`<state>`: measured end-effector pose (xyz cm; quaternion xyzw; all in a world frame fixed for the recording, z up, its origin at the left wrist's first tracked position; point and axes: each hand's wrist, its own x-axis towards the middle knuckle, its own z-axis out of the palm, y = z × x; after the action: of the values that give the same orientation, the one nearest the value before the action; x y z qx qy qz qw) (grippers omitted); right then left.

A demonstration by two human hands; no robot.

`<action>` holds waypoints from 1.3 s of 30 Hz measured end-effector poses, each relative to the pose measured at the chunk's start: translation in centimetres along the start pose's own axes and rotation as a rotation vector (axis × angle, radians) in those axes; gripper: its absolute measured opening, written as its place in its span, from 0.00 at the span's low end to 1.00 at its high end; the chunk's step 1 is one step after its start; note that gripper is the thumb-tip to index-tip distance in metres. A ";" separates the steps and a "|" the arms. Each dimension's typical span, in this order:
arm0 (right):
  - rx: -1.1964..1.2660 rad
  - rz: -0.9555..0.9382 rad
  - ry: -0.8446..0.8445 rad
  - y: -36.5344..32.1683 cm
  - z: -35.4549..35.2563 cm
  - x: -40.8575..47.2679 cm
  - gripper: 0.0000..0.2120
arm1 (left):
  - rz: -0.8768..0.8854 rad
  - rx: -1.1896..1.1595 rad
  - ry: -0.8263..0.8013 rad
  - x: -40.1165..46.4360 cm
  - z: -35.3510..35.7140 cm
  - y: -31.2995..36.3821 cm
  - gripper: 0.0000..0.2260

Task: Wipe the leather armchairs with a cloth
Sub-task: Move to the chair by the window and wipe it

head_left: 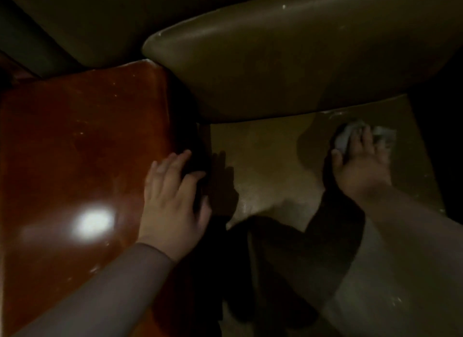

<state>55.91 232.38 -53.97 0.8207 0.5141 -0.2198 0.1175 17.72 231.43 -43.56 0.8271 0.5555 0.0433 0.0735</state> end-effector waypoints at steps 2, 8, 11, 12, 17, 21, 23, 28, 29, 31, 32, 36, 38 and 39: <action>-0.039 -0.118 0.017 -3.0 0.7 -1.8 0.36 | -0.058 -0.091 -0.047 1.3 2.9 3.6 0.22; -0.108 -0.948 -0.034 0.5 2.1 -4.2 0.33 | -0.400 -0.324 -0.062 9.2 11.2 11.4 0.26; -0.092 -0.476 0.133 6.8 0.5 3.7 0.36 | -0.380 -0.223 -0.101 12.6 14.4 12.4 0.30; -0.046 -0.272 0.134 8.0 -0.2 5.8 0.39 | -0.387 -0.161 -0.125 12.8 15.4 12.7 0.31; -0.005 -0.322 0.127 3.4 1.4 4.7 0.36 | -0.411 -0.048 -0.083 12.2 17.8 13.9 0.32; -0.052 -0.845 -0.031 2.6 0.8 3.6 0.32 | -0.387 -0.052 -0.009 12.2 17.8 14.1 0.31; -0.067 -0.687 0.034 4.9 -0.6 7.3 0.34 | -0.372 -0.035 0.019 12.1 18.1 14.3 0.31; 0.031 -0.276 0.102 1.3 0.0 7.4 0.34 | -0.351 -0.025 0.115 12.6 19.7 14.4 0.30; 0.017 -0.378 0.061 -0.7 0.6 5.9 0.34 | -0.353 -0.020 0.106 12.3 19.8 14.3 0.30; 0.003 -0.657 -0.005 -2.7 0.9 4.4 0.31 | -0.348 -0.019 0.106 12.0 19.8 14.2 0.31; 0.018 -0.731 -0.007 -2.4 0.4 4.9 0.29 | -0.340 -0.019 0.112 12.0 19.8 14.2 0.31; -0.055 -0.556 0.223 4.7 0.0 9.0 0.29 | -0.342 -0.015 0.128 12.5 20.1 14.1 0.31; 0.004 -0.271 0.251 9.6 -0.5 9.7 0.31 | -0.338 -0.014 0.111 12.4 20.3 14.2 0.30; 0.062 -0.104 0.244 10.9 -1.1 9.7 0.32 | -0.341 -0.017 0.105 12.3 20.4 14.1 0.30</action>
<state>69.57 235.63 -58.05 0.8167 0.5595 -0.1401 0.0171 38.40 236.04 -61.42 0.7170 0.6903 0.0782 0.0575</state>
